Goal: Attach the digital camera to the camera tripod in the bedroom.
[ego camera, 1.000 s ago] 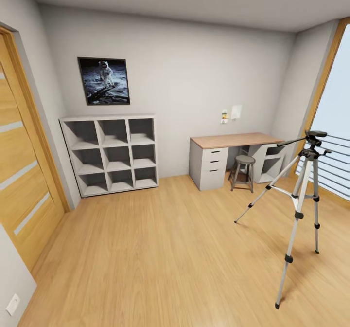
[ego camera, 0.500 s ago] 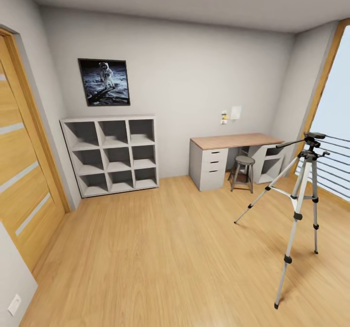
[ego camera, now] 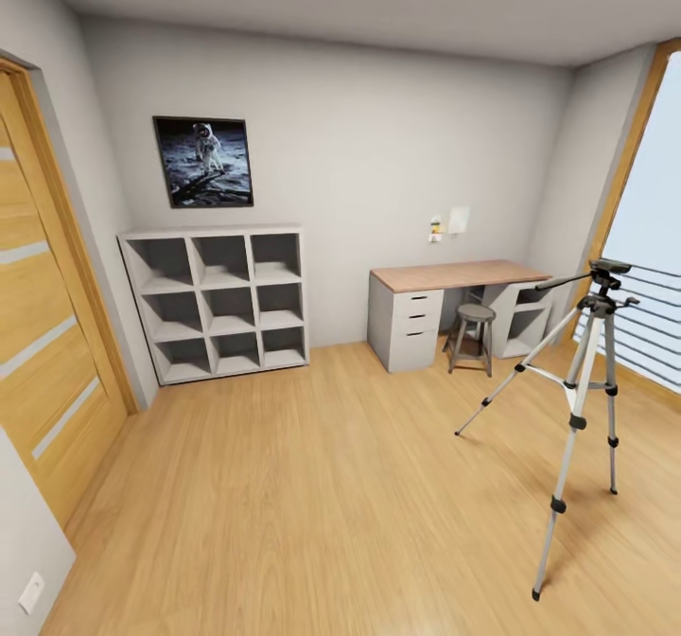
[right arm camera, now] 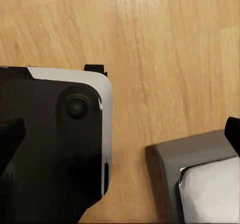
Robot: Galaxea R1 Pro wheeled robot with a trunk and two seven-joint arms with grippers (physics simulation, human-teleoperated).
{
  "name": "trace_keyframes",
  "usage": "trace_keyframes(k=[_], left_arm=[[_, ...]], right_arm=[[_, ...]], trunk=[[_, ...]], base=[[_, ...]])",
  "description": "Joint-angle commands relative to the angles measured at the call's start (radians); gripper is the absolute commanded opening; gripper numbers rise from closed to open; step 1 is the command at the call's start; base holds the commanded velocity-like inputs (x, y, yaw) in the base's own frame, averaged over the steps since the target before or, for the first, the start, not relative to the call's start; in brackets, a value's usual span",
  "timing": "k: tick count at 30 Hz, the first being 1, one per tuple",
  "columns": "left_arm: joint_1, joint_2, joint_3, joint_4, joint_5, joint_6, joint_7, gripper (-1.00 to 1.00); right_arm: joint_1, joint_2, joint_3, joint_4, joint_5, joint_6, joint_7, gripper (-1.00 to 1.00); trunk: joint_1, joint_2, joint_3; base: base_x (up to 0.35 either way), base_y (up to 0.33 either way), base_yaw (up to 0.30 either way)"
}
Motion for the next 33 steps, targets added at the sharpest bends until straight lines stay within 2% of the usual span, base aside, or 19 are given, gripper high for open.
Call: trace_keyframes(k=[1, 21, 33], left_arm=[[-0.001, 0.0, -0.009, 0.0, 0.005, -0.002, 0.003, -1.0], [0.0, 0.0, -0.009, 0.0, 0.005, -0.001, 0.003, -1.0], [0.0, 0.0, -0.009, 0.0, 0.004, -0.002, 0.001, -1.0]], right_arm=[[-0.001, 0.0, -0.009, 0.003, 0.01, -0.006, 0.002, 1.0], [0.0, 0.001, -0.01, 0.002, 0.011, -0.017, 0.002, 1.0], [0.0, 0.001, -0.01, 0.002, 0.011, -0.017, 0.002, 1.0]], trunk=[[-0.004, 0.006, 0.001], [-0.08, 0.146, 0.064], [-0.081, 0.147, 0.064]], base=[[0.0, 0.0, 0.0], [0.0, 0.0, 0.0], [0.0, 0.0, 0.0]])
